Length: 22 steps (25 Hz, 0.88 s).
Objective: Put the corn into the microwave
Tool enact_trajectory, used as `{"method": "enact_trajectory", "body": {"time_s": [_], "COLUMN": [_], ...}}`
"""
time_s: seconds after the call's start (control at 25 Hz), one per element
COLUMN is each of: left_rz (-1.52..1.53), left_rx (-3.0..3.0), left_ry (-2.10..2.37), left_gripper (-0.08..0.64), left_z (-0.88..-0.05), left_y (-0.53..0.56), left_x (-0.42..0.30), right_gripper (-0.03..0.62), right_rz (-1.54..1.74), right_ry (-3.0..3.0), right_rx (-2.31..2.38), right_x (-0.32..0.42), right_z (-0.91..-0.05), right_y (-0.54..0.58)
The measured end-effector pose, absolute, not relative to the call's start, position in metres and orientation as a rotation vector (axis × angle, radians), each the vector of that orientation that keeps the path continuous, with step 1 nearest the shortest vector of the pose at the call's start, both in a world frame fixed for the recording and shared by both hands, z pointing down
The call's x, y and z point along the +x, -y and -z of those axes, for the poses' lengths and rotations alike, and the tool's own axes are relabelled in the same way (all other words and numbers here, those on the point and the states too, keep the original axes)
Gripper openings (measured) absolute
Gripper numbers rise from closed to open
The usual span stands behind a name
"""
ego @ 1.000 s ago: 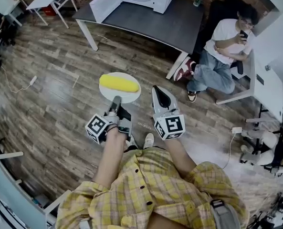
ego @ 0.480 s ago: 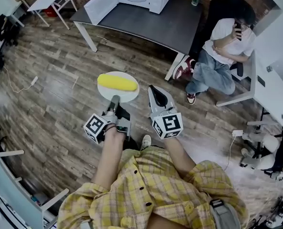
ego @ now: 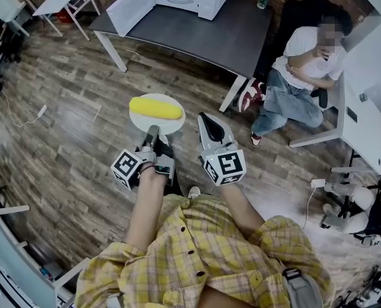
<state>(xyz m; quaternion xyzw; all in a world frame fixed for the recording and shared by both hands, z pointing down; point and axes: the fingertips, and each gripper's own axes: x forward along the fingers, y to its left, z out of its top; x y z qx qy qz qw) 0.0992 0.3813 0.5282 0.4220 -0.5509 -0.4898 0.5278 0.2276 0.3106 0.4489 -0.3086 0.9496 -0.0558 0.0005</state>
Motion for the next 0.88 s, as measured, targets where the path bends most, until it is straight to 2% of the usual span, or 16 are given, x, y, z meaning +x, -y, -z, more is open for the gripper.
{"method": "enact_trajectory", "body": {"time_s": [0.32, 0.88], "left_rz": [1.153, 1.037], "left_rx": [1.034, 1.096], "left_ry": [1.291, 1.224], "left_gripper": [0.017, 0.017], "left_z": [-0.532, -0.511], "left_y": [-0.303, -0.149], "left_x": [0.057, -0.060], "right_gripper": [0.003, 0.003], "right_rz": [0.151, 0.210], "right_ry": [-2.955, -2.906], "right_rx": [-1.017, -1.172], "right_x": [0.185, 0.065], "right_z": [-0.447, -0.434], "right_y": [-0.234, -0.091]}}
